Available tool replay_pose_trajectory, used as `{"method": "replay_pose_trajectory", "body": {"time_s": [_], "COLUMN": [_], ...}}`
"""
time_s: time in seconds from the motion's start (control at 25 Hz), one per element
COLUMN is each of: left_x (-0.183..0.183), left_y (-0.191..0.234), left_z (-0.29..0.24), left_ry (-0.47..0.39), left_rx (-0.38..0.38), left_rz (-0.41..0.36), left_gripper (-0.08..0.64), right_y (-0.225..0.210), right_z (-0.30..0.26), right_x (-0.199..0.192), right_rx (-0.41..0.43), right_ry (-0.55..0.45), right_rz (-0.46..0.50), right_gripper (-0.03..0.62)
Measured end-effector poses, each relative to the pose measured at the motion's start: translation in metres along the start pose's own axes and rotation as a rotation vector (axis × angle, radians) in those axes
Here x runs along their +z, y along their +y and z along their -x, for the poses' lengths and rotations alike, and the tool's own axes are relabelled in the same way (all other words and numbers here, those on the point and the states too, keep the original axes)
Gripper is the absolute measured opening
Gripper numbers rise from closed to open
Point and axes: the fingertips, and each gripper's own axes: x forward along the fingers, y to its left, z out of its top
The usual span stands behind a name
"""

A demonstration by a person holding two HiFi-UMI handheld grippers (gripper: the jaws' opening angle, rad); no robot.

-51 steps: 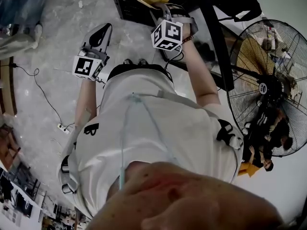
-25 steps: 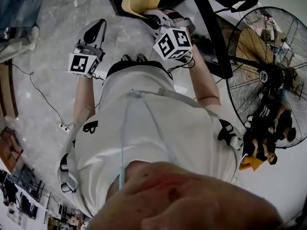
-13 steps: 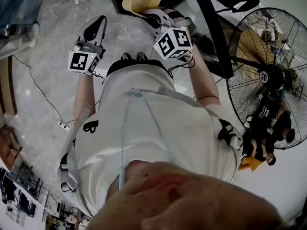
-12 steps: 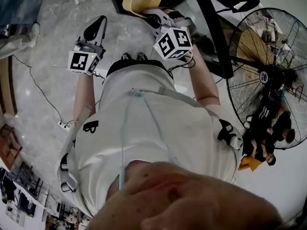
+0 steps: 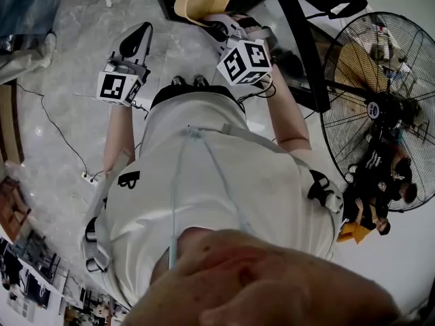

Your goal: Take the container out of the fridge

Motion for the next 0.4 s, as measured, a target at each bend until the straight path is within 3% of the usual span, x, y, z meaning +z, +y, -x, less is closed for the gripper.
{"method": "replay_pose_trajectory", "body": {"time_s": [0.4], "left_x": [0.0003], "left_y": [0.0009], "left_z": [0.0013], "left_ry": [0.020], "left_rx": [0.014], "left_rz": [0.004], "left_gripper": [0.009], "right_y": [0.0032], "right_z": [-0.0002], "right_x": [-0.0015], "right_rx": [0.012], "right_ry": [0.008], "right_rz": [0.000], "right_gripper": [0.029]}}
